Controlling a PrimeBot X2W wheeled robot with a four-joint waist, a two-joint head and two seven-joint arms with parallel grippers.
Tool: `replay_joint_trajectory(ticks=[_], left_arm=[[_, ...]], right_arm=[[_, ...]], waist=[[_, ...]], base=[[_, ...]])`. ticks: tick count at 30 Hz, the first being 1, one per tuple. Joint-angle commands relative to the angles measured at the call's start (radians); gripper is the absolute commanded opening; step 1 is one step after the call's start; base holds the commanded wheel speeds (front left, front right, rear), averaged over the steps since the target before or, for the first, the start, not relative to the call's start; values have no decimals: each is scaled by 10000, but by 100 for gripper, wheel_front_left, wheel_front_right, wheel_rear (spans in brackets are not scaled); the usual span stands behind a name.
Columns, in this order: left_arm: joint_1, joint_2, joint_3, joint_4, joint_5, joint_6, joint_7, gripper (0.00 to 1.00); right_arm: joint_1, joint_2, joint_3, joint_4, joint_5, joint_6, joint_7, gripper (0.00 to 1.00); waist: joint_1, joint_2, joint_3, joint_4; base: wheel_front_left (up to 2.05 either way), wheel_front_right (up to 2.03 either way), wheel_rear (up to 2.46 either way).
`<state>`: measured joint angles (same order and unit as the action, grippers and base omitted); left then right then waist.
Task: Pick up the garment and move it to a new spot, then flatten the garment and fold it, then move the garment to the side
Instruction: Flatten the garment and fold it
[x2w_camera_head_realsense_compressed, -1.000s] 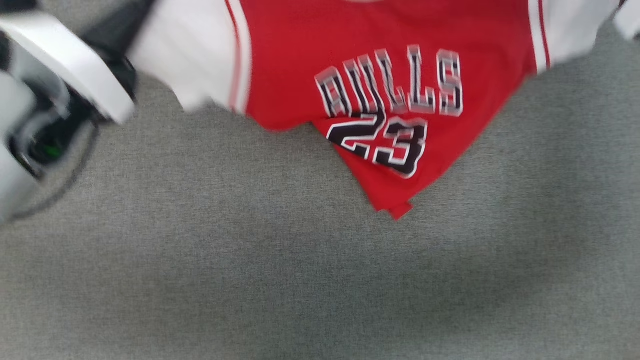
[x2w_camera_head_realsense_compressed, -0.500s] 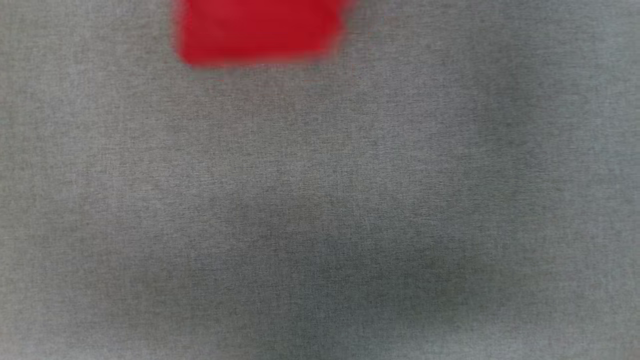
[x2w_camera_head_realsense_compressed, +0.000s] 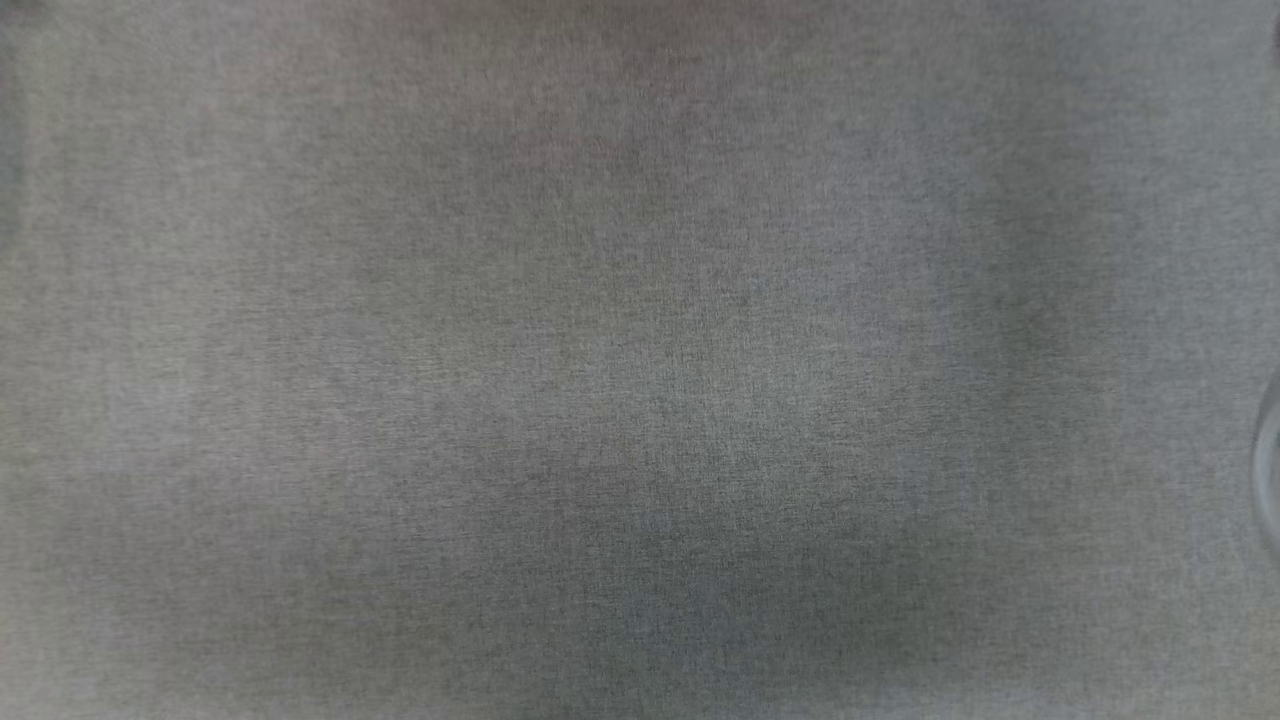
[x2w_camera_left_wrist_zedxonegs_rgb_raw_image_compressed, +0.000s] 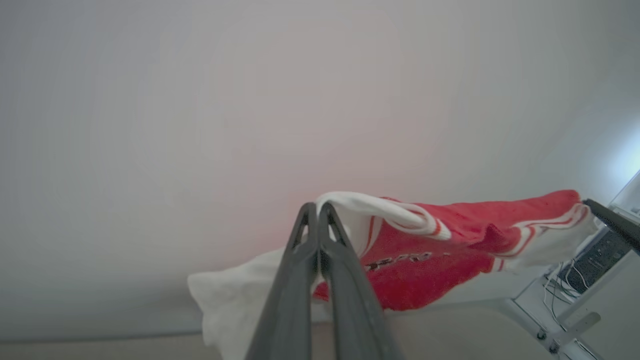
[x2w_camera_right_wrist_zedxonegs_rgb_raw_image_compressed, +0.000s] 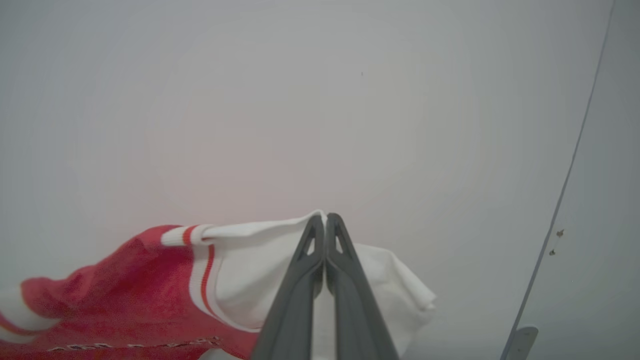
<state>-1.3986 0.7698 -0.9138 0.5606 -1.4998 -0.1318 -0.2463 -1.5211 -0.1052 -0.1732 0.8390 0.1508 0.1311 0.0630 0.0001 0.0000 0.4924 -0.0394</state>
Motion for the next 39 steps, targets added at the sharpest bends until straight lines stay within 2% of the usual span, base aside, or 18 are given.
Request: replay_joint_trajectory(ticks=[1,5,9,13,18,19,22,25,33,39], left_arm=[[837,185,-194,-509,-196,24,-24,0],[3088,685,-558,-1868,-458,24,-136,0],[5065,991,-701,-2707,-399,24,-190,0],[6704,809,-159,-2862,-14,24,-200,0],[8597,669,446,-3437,662,24,-201,0],[8597,669,446,-3437,662,24,-201,0],[9597,606,864,-3789,902,24,-201,0],[10906,703,1224,-4225,1275,24,-198,0],[13166,915,1772,-5394,1285,24,-199,0],[14108,1225,2062,-6136,1305,24,-200,0]], right_arm=[[693,-221,332,-234,401,-4,146,0],[3042,-764,1217,-1517,1931,-4,980,0],[5836,-1425,1576,-3686,3261,-4,2114,0],[8716,-1763,1287,-6050,4196,-4,3401,0],[11835,-1610,428,-8703,4898,-4,5262,0],[11835,-1610,428,-8703,4898,-4,5262,0],[13335,-1501,14,-10004,5005,-4,6299,0],[14880,-1049,-632,-11355,5170,-4,7282,0],[17278,-462,-1443,-12872,5552,-3,8781,0],[18117,-153,-2015,-13456,5618,-4,8970,0]], waist=[[-1,0,-240,59],[-1,0,-702,112],[-1,0,-1148,159],[-1,0,-1565,232],[-1,0,-1868,318],[-1,0,-1868,318],[-1,0,-1970,338],[-1,0,-2074,390],[-1,0,-2119,522],[-1,0,-1928,643]], base=[[0,0,0],[0,0,0],[0,0,0],[0,0,0],[0,0,0],[0,0,0],[0,0,0],[0,0,0],[0,0,0],[0,0,0]])
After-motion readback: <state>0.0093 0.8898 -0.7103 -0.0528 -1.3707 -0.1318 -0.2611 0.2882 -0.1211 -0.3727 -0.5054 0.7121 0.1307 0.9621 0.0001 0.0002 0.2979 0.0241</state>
